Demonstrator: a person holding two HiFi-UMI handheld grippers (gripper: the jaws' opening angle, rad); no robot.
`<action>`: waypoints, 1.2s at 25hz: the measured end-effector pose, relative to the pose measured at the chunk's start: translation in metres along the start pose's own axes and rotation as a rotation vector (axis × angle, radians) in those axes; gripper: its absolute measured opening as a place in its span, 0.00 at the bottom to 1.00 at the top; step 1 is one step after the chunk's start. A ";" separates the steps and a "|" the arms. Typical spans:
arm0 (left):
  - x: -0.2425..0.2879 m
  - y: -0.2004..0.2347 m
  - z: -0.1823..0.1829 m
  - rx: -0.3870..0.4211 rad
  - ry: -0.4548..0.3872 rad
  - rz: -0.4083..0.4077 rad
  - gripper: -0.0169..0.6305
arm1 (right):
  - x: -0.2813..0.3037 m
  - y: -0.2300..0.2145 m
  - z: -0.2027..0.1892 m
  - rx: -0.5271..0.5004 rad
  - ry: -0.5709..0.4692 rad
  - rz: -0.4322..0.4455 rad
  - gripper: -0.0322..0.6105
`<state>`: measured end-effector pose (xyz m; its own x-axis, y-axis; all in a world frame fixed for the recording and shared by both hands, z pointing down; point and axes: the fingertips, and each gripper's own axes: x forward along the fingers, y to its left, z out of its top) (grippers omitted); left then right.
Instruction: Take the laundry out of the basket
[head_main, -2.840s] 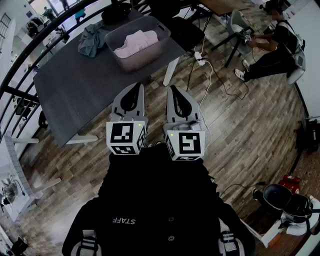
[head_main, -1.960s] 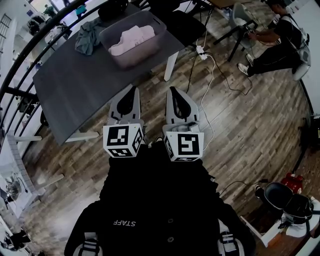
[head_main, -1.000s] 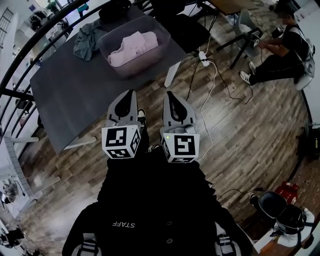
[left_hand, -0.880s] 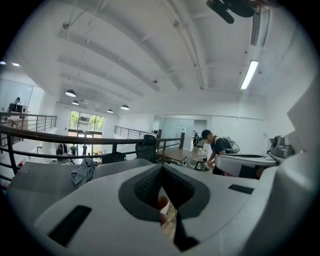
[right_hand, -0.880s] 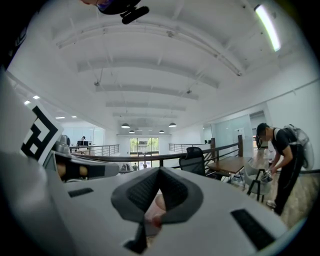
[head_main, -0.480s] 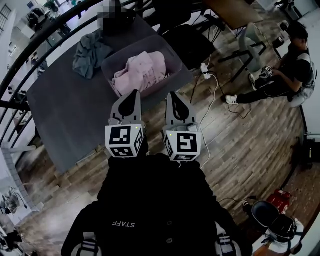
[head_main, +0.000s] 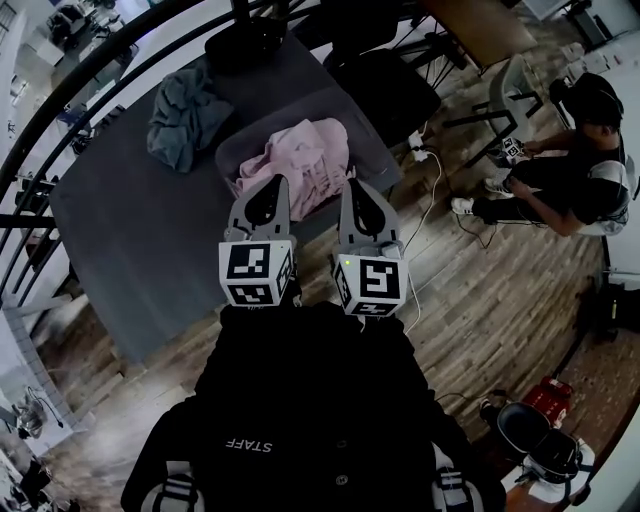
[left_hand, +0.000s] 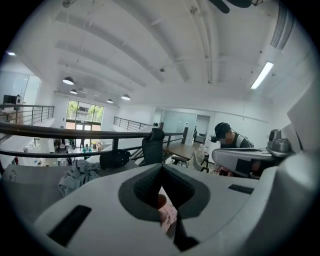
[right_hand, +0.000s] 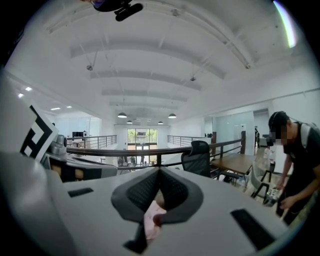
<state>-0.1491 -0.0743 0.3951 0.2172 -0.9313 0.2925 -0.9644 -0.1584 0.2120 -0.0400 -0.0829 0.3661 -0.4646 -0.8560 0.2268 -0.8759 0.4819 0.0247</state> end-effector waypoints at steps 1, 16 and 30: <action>0.004 0.005 0.000 -0.001 0.006 0.001 0.03 | 0.006 0.000 -0.001 0.001 0.005 -0.006 0.07; 0.053 0.030 -0.024 -0.038 0.110 -0.001 0.03 | 0.050 -0.015 -0.030 0.009 0.118 -0.027 0.07; 0.104 0.015 -0.065 -0.047 0.232 0.094 0.03 | 0.083 -0.068 -0.065 0.058 0.196 0.070 0.07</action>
<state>-0.1314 -0.1521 0.4897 0.1612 -0.8400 0.5180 -0.9751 -0.0545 0.2150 -0.0103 -0.1751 0.4465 -0.4954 -0.7653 0.4110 -0.8510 0.5225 -0.0529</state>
